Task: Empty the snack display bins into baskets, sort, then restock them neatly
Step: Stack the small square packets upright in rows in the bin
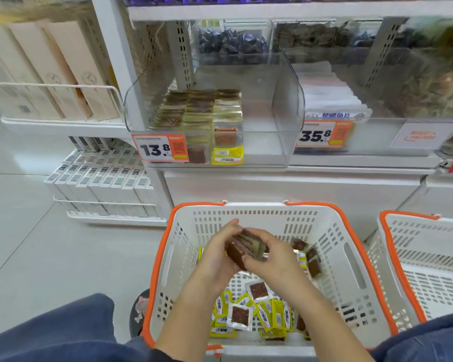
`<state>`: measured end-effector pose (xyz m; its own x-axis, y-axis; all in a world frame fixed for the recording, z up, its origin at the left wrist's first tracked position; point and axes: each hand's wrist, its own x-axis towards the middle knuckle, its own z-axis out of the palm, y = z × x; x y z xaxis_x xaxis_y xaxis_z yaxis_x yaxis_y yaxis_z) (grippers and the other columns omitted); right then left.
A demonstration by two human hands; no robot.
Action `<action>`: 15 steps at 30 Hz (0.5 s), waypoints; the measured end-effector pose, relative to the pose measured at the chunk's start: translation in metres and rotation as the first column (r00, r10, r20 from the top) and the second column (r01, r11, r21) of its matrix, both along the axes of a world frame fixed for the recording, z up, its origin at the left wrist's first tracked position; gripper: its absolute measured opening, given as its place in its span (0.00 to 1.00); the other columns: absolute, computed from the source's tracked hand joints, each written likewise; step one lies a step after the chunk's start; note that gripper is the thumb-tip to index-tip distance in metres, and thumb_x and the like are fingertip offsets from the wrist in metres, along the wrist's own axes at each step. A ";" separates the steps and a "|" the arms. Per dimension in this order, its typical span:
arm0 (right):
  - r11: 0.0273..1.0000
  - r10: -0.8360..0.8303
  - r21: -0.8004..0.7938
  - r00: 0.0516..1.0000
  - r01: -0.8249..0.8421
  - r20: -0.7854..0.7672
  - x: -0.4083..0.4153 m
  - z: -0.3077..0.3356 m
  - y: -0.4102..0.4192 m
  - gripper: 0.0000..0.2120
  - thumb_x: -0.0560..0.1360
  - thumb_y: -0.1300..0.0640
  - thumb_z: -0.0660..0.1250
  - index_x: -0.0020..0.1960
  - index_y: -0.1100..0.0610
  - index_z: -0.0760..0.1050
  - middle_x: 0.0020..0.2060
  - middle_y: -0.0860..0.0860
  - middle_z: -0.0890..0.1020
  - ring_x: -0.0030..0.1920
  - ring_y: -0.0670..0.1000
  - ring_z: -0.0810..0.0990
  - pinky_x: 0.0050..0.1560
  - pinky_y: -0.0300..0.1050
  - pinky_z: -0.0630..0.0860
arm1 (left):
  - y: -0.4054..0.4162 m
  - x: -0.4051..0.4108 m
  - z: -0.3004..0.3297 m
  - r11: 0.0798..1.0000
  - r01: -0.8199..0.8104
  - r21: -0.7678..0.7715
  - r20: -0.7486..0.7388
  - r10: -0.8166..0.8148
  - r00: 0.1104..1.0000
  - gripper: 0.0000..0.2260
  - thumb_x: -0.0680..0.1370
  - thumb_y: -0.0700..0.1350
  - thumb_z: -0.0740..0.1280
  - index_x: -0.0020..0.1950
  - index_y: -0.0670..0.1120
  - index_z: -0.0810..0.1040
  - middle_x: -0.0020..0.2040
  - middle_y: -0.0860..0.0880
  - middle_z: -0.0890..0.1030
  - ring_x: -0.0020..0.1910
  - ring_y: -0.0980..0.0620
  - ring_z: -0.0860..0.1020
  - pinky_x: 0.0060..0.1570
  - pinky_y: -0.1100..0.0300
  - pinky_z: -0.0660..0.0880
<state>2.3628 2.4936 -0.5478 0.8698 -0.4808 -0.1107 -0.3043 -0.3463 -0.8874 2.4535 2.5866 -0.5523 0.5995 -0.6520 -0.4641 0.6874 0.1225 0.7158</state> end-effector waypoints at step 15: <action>0.807 -0.040 -0.569 0.976 0.159 0.215 0.083 0.163 -0.077 0.18 0.70 0.50 0.74 0.59 0.50 0.77 0.48 0.51 0.82 0.50 0.53 0.79 0.42 0.43 0.66 | -0.035 0.109 0.176 0.904 -0.353 0.241 0.928 -0.108 0.356 0.08 0.80 0.51 0.63 0.50 0.51 0.81 0.43 0.58 0.81 0.43 0.64 0.76 0.42 0.72 0.69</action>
<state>2.4459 2.4163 -0.3843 0.7891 -0.4882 0.3728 -0.2185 -0.7903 -0.5725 2.5624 2.5515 -0.3762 0.8451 -0.4625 0.2681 -0.4181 -0.2594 0.8706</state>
